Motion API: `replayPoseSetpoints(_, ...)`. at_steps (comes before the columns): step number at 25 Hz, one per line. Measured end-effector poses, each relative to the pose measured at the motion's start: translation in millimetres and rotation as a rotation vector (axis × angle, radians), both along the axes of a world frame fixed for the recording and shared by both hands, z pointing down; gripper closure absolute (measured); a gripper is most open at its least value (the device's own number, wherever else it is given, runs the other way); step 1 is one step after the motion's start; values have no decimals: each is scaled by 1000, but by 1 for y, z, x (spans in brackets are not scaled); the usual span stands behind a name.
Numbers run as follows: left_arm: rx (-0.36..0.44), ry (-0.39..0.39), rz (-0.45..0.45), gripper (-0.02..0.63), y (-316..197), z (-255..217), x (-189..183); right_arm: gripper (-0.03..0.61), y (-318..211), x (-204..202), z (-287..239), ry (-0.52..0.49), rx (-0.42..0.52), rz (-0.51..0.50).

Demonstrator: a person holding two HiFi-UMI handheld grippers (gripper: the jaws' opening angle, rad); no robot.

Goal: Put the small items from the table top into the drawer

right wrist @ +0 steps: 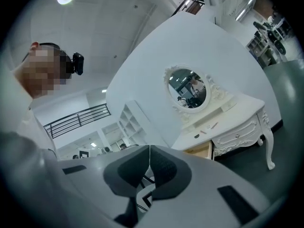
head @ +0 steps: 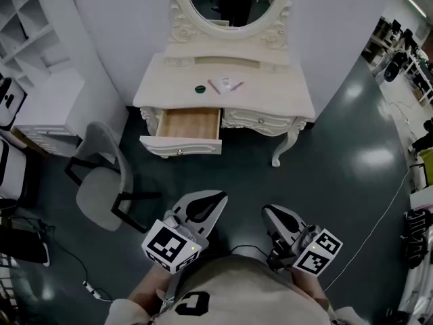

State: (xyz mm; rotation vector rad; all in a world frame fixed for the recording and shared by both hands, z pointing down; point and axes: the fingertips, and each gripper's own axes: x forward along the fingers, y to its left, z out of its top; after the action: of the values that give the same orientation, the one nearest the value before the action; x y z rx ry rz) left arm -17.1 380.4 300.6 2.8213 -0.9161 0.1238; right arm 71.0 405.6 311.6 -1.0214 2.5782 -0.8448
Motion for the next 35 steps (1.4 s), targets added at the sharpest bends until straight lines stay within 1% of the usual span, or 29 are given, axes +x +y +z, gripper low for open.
replayPoseSetpoints(4, -19, -5, -6, 555, -20, 8, -31, 551, -24, -24, 0, 14, -23, 9)
replayPoseSetpoints(8, -26, 12, -30, 555, -41, 9, -62, 551, -44, -46, 4, 46, -54, 6)
replayPoseSetpoints(15, -2, 34, -64, 557, -70, 9, -103, 551, -68, -92, 11, 95, -79, -63)
replayPoseSetpoints(20, -21, 47, -97, 555, -74, 16, -125, 551, -73, -115, 14, 108, -92, -116)
replayPoseSetpoints(26, -37, 53, -135, 555, -83, 22, -136, 551, -85, -125, 19, 134, -104, -161)
replayPoseSetpoints(30, -41, 40, -153, 555, -95, 24, -135, 551, -98, -125, 22, 130, -109, -185)
replayPoseSetpoints(33, -39, 35, -155, 555, -110, 21, -125, 551, -112, -121, 23, 84, -121, -216)
replayPoseSetpoints(35, -31, 54, -148, 555, -119, 15, -117, 551, -122, -115, 26, 42, -141, -222)
